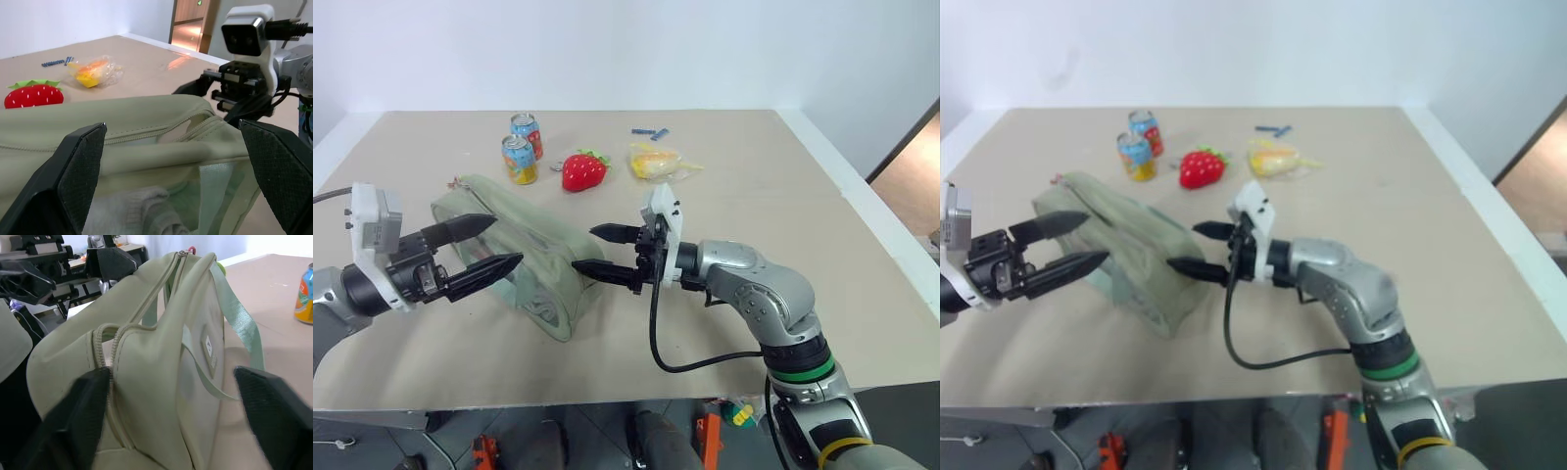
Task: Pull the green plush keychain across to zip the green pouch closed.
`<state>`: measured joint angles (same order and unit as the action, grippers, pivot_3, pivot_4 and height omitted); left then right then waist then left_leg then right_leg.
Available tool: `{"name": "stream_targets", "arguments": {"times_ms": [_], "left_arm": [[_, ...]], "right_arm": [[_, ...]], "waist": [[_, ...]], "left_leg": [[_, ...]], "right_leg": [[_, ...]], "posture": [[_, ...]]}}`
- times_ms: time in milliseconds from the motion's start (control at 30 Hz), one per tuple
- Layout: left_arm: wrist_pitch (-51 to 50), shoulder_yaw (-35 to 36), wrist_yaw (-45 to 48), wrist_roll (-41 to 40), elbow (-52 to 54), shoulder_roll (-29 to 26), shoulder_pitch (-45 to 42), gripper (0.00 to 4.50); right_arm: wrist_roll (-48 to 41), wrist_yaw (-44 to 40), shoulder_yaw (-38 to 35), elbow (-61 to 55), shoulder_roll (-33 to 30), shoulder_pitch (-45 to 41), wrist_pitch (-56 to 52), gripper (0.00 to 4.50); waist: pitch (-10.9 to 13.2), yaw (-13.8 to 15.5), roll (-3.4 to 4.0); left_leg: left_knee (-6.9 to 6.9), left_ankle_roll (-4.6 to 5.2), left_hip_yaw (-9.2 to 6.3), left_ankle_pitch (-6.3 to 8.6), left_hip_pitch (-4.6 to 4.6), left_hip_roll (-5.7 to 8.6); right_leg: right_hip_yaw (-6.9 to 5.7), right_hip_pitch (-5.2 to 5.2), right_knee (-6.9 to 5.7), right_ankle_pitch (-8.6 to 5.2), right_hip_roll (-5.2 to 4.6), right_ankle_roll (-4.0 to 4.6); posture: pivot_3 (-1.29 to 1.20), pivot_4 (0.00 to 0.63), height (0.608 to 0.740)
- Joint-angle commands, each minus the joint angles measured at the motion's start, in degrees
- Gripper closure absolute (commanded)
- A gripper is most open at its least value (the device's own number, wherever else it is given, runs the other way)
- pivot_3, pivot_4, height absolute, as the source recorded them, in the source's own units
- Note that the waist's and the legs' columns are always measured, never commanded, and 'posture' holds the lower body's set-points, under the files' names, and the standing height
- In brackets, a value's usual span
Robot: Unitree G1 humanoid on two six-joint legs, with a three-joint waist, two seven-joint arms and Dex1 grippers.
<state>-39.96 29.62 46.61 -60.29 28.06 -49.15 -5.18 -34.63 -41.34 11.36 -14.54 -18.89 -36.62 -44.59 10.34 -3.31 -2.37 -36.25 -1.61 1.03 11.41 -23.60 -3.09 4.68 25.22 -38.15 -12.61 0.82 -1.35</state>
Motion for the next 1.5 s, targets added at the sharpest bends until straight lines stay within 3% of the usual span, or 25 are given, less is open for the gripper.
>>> {"name": "stream_targets", "arguments": {"times_ms": [33,67,267,467,533,667,867,967,1167,1367,1400,1500], "left_arm": [[0.1,0.6,-1.2,-2.1,0.6,0.4,-1.8,0.0],[0.0,0.6,-1.4,-2.4,0.7,0.4,-1.9,0.0],[-0.4,0.0,-2.0,-2.9,1.0,0.2,-2.6,0.0],[-0.3,-2.2,-2.7,-3.2,1.0,0.7,-4.2,0.0],[-0.3,-3.5,-3.0,-3.3,0.9,1.3,-4.9,0.0],[-0.9,-6.0,-2.7,-3.9,1.4,1.7,-5.6,0.0],[-1.3,-9.4,-2.4,-4.2,2.3,2.6,-5.4,0.0],[-1.3,-10.9,-2.6,-3.9,2.5,3.4,-5.8,0.0],[-1.0,-13.2,-4.1,-3.5,2.1,5.4,-7.2,0.0],[0.6,-16.3,-2.6,0.3,0.7,7.0,-8.1,0.0],[0.9,-16.7,-2.1,1.1,0.4,7.1,-8.5,0.0],[1.7,-18.5,0.7,3.8,-0.2,6.6,-8.9,0.0]], "right_arm": [[1.0,0.1,0.3,-0.2,1.4,-1.1,1.7,2.2],[1.2,0.2,0.3,-0.1,1.7,-1.0,1.8,2.39],[1.3,-0.9,0.1,-1.2,0.8,-0.5,1.6,4.47],[3.2,-7.9,-1.7,1.3,-5.7,-3.7,6.3,4.47],[5.6,-15.0,-2.6,6.8,-11.0,-7.1,11.9,4.47],[11.5,-26.5,-2.1,21.7,-17.2,-13.5,25.9,4.47],[19.9,-38.3,-1.1,49.1,-18.8,-23.2,48.3,4.47],[22.1,-41.4,-1.3,58.8,-18.3,-27.0,53.4,4.47],[19.9,-39.4,-6.9,64.9,-16.6,-30.7,51.4,2.42],[14.2,-33.4,-14.6,54.4,-17.3,-27.6,39.4,0.3],[13.3,-31.9,-15.8,51.5,-17.6,-26.3,37.2,0.04],[11.7,-27.3,-18.2,42.3,-18.4,-22.0,31.7,0.04]], "waist": [[0.0,0.0,0.0],[0.0,0.0,0.0],[0.0,0.0,0.0],[0.0,0.4,0.01],[0.0,0.4,0.01],[0.1,0.5,0.03],[0.1,0.3,0.06],[0.1,0.4,0.07],[0.1,0.4,0.07],[0.1,0.5,0.11],[0.1,0.5,0.1],[0.1,0.6,0.1]], "left_leg": [[0.0,0.0,0.0,0.0,0.0,0.0],[0.0,0.0,0.0,0.0,0.0,0.0],[0.0,0.0,-0.02,0.0,0.0,-0.01],[-0.01,0.0,-0.03,0.0,-0.04,0.08],[-0.05,0.0,-0.01,0.0,-0.06,0.09],[-0.15,0.01,0.01,0.0,-0.06,0.14],[-0.09,0.05,0.04,0.02,-0.03,0.11],[-0.06,0.06,0.01,0.03,-0.05,0.12],[-0.06,0.09,0.0,0.05,-0.07,0.13],[-0.09,0.08,-0.02,0.04,-0.06,0.14],[-0.09,0.08,-0.03,0.04,-0.06,0.14],[-0.1,0.08,-0.05,0.04,-0.07,0.14]], "right_leg": [[0.0,0.0,0.0,0.0,0.0,0.0],[0.0,0.0,0.0,0.0,0.01,0.0],[-0.02,0.0,-0.01,0.0,0.01,0.0],[-0.01,0.0,0.01,0.01,-0.05,-0.01],[0.0,0.0,0.01,0.02,-0.06,-0.03],[0.01,-0.03,0.03,0.05,-0.09,-0.09],[0.04,0.0,0.02,0.09,-0.04,-0.13],[0.02,0.0,0.03,0.15,-0.04,-0.22],[0.05,-0.02,0.03,0.16,-0.05,-0.23],[0.05,-0.02,-0.01,0.23,-0.05,-0.22],[0.04,-0.03,-0.01,0.23,-0.05,-0.22],[0.03,-0.04,-0.01,0.22,-0.04,-0.23]], "posture": [[0.0,0.15,0.74],[0.0,0.15,0.74],[0.0,0.15,0.74],[0.0,0.15,0.74],[0.0,0.15,0.74],[0.0,0.15,0.74],[0.0,0.15,0.74],[0.0,0.15,0.74],[0.0,0.15,0.74],[0.0,0.15,0.74],[0.0,0.15,0.74],[0.0,0.15,0.74]]}}
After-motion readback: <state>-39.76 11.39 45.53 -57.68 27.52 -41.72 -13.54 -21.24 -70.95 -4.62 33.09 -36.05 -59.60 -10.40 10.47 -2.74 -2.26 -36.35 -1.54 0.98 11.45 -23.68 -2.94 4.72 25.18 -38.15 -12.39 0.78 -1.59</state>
